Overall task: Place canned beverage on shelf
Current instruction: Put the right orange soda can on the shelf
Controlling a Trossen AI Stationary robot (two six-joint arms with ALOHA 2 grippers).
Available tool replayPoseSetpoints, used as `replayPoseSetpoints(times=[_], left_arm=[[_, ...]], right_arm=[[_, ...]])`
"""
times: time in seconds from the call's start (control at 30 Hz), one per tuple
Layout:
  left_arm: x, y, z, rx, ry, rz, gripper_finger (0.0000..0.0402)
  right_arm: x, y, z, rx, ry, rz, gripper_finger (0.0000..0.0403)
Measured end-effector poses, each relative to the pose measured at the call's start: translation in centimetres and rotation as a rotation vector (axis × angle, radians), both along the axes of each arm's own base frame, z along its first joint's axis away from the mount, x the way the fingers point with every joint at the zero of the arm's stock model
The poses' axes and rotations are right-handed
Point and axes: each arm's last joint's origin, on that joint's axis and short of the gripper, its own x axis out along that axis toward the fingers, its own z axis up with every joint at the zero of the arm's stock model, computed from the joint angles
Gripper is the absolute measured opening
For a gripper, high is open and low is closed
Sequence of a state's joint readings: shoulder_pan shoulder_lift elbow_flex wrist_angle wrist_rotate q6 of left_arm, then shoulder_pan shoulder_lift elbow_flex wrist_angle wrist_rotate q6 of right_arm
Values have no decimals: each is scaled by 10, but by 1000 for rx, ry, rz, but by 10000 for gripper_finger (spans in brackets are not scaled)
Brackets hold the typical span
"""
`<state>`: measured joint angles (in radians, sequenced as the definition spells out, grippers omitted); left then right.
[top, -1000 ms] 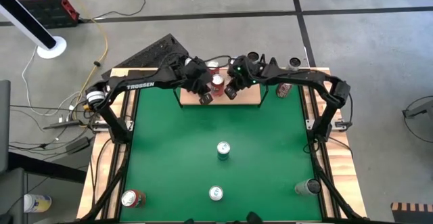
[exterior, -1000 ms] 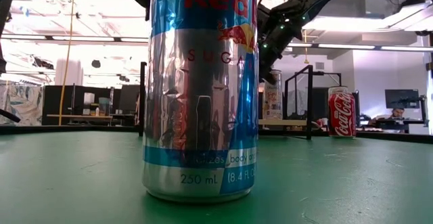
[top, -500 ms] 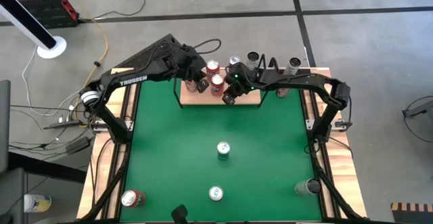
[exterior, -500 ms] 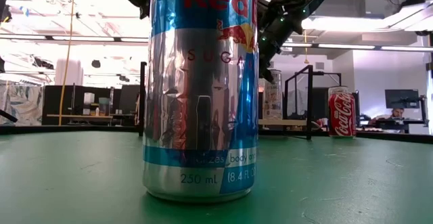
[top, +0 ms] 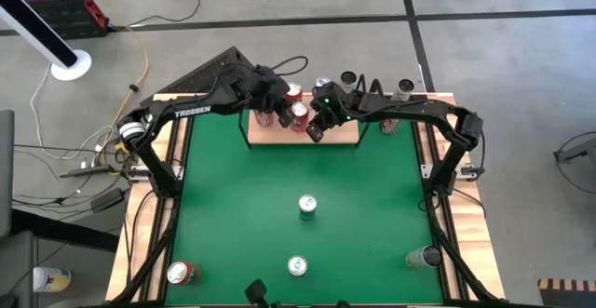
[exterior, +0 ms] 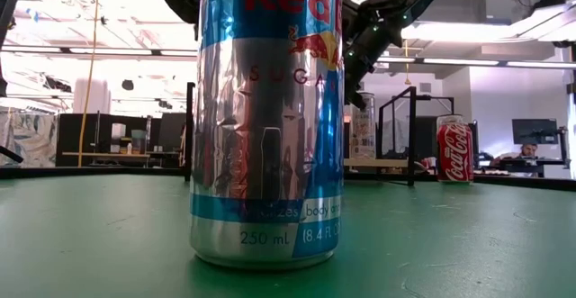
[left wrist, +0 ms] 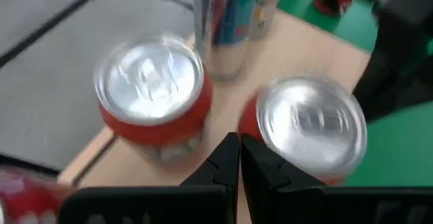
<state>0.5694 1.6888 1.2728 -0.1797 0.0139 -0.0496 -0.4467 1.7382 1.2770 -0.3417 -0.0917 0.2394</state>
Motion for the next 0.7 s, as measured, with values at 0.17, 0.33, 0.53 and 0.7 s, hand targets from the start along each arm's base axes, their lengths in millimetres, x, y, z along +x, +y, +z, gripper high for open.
replayPoseSetpoints(times=[0.17, 0.33, 0.53, 0.7], left_arm=[[1, 0, 1, 8, -15, -5, 0], [1, -1, 0, -2, -6, -9, 0], [4, -7, -1, -13, 4, -34, 0], [5, -12, -3, -29, 32, -43, 0]], right_arm=[[-1, 0, -1, 3, 7, -2, 18], [-3, -5, -1, -2, 10, -19, 18], [-7, -13, -1, -12, 12, -37, 18], [-6, -15, 1, -22, -6, -41, 18]])
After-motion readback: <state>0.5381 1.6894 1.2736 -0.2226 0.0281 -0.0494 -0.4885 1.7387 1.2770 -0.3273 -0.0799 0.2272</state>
